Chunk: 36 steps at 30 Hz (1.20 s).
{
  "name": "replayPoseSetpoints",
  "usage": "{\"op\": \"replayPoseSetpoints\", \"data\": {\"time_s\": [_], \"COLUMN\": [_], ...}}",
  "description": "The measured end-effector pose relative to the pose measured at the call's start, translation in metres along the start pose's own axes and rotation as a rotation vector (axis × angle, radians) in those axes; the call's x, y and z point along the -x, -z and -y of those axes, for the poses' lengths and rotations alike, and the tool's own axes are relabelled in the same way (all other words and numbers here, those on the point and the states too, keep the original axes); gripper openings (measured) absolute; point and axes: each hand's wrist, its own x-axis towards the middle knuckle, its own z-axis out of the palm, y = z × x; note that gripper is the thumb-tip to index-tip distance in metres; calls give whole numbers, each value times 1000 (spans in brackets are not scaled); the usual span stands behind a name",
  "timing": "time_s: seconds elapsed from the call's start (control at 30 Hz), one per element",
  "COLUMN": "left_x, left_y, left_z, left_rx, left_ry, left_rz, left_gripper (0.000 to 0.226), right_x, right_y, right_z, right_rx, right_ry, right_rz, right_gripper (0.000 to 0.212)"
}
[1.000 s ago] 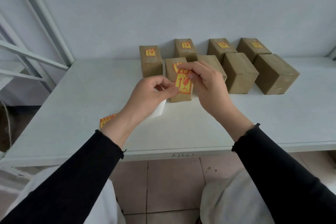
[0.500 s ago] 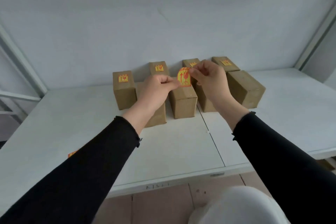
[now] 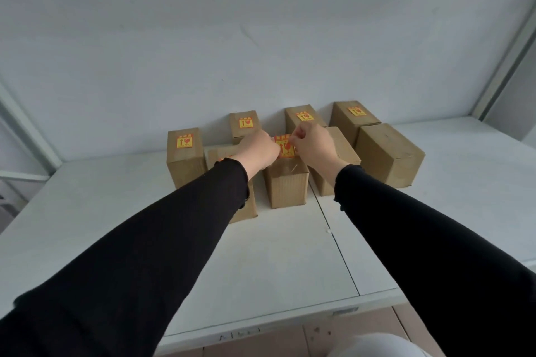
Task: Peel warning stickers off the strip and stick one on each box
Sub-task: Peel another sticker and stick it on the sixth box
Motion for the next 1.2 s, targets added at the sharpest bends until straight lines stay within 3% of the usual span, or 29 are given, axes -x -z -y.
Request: {"op": "replayPoseSetpoints", "data": {"time_s": [0.8, 1.2], "left_x": [-14, 10], "left_y": [-8, -2], "left_z": [-1, 7], "left_rx": [-305, -251], "left_ry": [-24, -254], "left_rz": [92, -53], "left_gripper": [22, 37], "right_x": [-14, -21], "right_y": [-16, -15], "right_z": [-2, -3], "right_rx": [183, 184], "right_ry": [-97, -95], "right_rz": [15, 33], "right_gripper": [14, 11]}}
